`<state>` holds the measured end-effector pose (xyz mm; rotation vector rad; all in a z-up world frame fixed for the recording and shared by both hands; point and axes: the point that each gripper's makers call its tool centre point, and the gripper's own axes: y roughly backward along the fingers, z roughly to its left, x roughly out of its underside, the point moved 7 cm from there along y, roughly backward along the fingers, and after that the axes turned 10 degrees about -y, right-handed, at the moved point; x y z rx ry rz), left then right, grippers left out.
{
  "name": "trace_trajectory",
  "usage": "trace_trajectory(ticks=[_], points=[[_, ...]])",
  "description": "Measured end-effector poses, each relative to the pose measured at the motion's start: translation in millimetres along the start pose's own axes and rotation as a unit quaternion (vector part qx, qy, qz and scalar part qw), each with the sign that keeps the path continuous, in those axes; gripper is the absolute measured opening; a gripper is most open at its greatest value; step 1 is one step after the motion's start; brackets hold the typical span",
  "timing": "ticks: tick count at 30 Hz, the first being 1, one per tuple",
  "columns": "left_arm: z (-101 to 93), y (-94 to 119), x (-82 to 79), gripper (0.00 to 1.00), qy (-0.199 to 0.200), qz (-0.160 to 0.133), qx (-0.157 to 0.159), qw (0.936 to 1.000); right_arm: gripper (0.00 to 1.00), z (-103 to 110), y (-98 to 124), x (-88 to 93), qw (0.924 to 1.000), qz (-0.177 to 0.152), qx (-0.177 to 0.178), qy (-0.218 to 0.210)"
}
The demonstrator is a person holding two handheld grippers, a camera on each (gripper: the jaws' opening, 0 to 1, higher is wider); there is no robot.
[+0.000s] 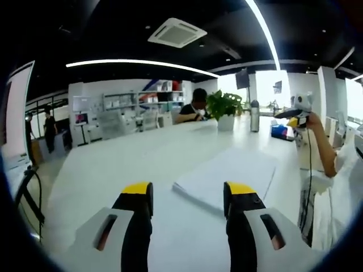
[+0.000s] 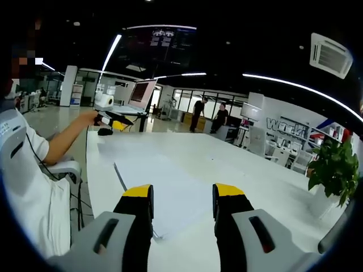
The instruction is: Grasp the top corner of one sheet in the document stack and pull a single sheet out from the document stack, separating that one sheet from the rest and lifting it clear until the single sheet is fully removed from the stack
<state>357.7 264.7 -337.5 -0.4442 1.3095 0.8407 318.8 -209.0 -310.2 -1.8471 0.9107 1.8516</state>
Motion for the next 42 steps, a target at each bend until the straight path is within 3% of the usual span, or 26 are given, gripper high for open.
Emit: trace_trajectory(ticks=[16, 42], points=[[-29.4, 15, -36.7, 0.55, -0.016, -0.026, 0.023, 0.9993, 0.42, 3, 3, -5.8, 0.9999, -0.016, -0.002, -0.001], [-38.6, 19, -44.2, 0.56, -0.022, -0.04, 0.038, 0.9982, 0.42, 11, 5, -13.3, 0.9993, -0.032, -0.016, -0.008]])
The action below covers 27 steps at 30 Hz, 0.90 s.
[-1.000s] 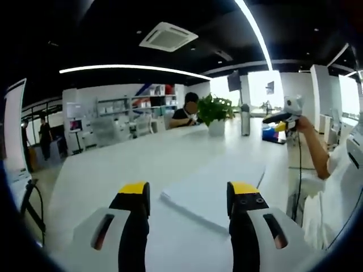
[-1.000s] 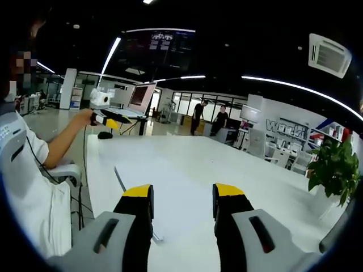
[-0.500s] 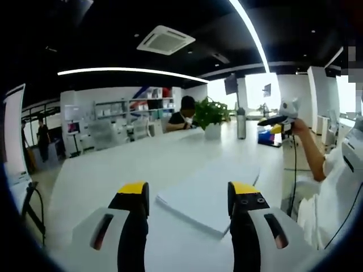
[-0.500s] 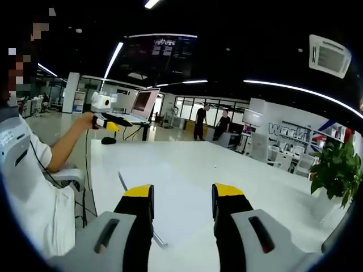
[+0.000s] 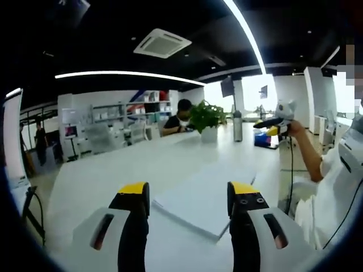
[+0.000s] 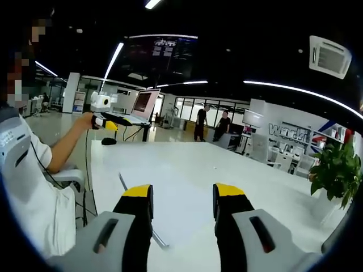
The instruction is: Grasp the top corner of one sheet in the document stack and pull a single sheet out from the document stack, separating that one sheet from the rest and lifting it clear until the single sheet is fully removed from the stack
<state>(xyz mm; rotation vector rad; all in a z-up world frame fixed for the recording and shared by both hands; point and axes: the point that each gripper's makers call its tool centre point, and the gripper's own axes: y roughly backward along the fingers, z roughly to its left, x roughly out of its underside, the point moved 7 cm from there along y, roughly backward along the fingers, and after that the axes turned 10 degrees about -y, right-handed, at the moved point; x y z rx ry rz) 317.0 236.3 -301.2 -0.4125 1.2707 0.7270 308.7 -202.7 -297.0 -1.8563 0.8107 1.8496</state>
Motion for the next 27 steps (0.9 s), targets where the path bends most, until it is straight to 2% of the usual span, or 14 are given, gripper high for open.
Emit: trace_trajectory(ticks=[19, 27], points=[[-4.9, -0.6, -3.9, 0.55, -0.009, -0.004, 0.007, 0.9999, 0.44, -1.3, 1.5, -2.2, 0.9998, -0.01, 0.001, -0.016], [-8.1, 2.1, -5.4, 0.54, -0.009, -0.007, 0.006, 0.9999, 0.54, 3.1, 4.1, -3.4, 0.9994, -0.02, -0.01, -0.028]])
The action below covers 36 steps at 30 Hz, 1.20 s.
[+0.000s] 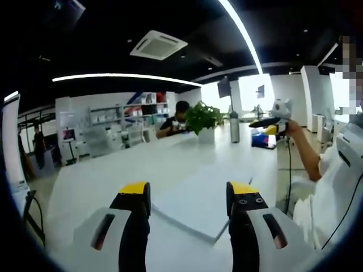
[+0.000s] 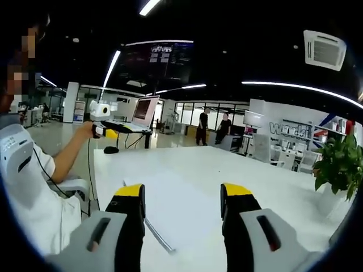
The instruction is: Grasp the top corner of one sheet in the document stack and pull a single sheet out from the document stack, separating that one sheet from the rest and lifting it clear until the single sheet is fully removed from the stack
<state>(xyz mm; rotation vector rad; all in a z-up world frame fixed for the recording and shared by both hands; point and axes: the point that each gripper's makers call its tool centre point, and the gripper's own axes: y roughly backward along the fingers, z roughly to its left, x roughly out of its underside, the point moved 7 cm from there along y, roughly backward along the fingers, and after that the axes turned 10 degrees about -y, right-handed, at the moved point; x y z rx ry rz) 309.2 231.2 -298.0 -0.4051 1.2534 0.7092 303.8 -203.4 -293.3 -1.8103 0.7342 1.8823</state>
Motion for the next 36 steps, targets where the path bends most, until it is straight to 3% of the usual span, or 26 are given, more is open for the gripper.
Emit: trace_trajectory(ticks=[6, 17, 36], points=[[-1.5, -1, -0.4, 0.54, -0.001, -0.001, 0.003, 1.0, 0.57, 5, -3, 1.4, 1.0, 0.002, -0.009, -0.001], [-5.5, -6, 0.4, 0.54, -0.006, 0.005, 0.01, 0.9999, 0.53, 2, 0, 0.9, 1.0, 0.003, 0.005, 0.001], [-17.8, -28, -1.3, 0.54, -0.015, 0.012, 0.038, 0.9991, 0.53, -2, 2, -4.3, 1.0, -0.004, 0.008, -0.003]])
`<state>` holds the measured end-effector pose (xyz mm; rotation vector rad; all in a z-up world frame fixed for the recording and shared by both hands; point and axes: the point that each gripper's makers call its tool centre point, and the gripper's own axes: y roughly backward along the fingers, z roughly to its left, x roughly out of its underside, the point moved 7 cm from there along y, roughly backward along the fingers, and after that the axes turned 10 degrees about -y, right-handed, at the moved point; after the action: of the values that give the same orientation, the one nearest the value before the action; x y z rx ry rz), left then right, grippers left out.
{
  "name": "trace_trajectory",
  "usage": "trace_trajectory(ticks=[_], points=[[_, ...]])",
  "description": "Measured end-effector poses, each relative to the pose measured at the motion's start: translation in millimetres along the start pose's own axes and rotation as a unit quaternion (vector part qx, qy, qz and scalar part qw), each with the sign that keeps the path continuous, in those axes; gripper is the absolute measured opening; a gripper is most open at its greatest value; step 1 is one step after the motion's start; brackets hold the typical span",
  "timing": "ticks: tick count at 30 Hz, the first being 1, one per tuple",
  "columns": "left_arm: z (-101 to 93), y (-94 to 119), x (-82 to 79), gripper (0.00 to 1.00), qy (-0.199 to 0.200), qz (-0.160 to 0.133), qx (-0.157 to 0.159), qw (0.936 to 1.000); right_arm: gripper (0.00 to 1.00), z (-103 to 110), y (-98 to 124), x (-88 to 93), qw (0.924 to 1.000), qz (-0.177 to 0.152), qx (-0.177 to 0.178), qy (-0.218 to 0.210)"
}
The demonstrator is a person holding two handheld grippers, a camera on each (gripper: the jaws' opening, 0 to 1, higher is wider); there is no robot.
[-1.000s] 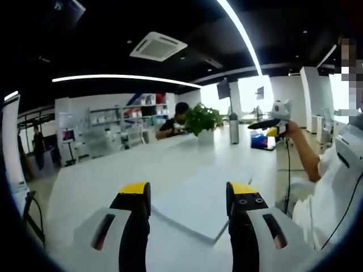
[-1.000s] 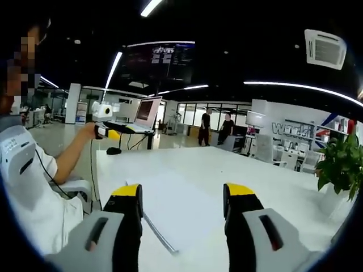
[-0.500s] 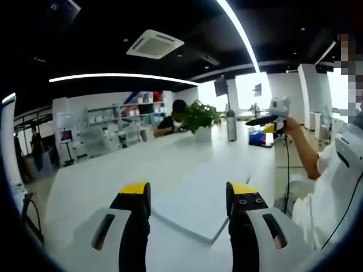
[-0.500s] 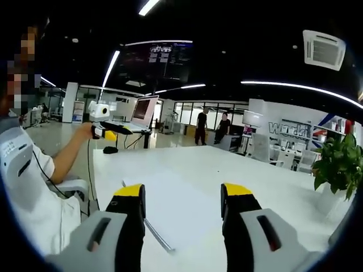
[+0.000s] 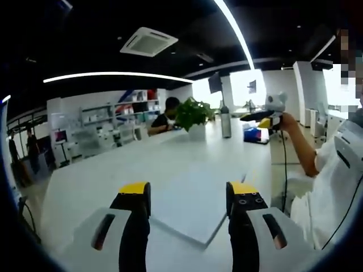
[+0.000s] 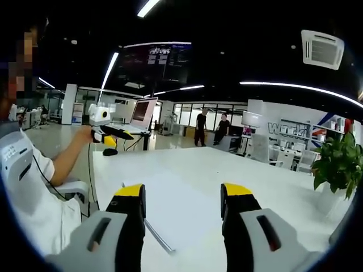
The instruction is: Grasp the top corner of one sheet in the document stack and pull a single sheet out from the document stack, separating that one sheet from the rest and lifting it clear until the single sheet is fully removed from the stack
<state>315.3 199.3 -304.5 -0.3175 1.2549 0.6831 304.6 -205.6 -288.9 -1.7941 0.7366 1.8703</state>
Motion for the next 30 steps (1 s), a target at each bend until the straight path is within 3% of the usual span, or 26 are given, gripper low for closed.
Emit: trace_trajectory(ticks=[18, 30], points=[[-16.6, -23, 0.4, 0.53, -0.01, -0.004, 0.026, 0.9996, 0.52, 6, -1, -0.4, 0.9998, 0.005, -0.008, 0.015], [-30.2, -43, 9.6, 0.53, -0.02, 0.002, 0.045, 0.9988, 0.52, 7, 0, 3.6, 0.9998, 0.009, -0.007, 0.015]])
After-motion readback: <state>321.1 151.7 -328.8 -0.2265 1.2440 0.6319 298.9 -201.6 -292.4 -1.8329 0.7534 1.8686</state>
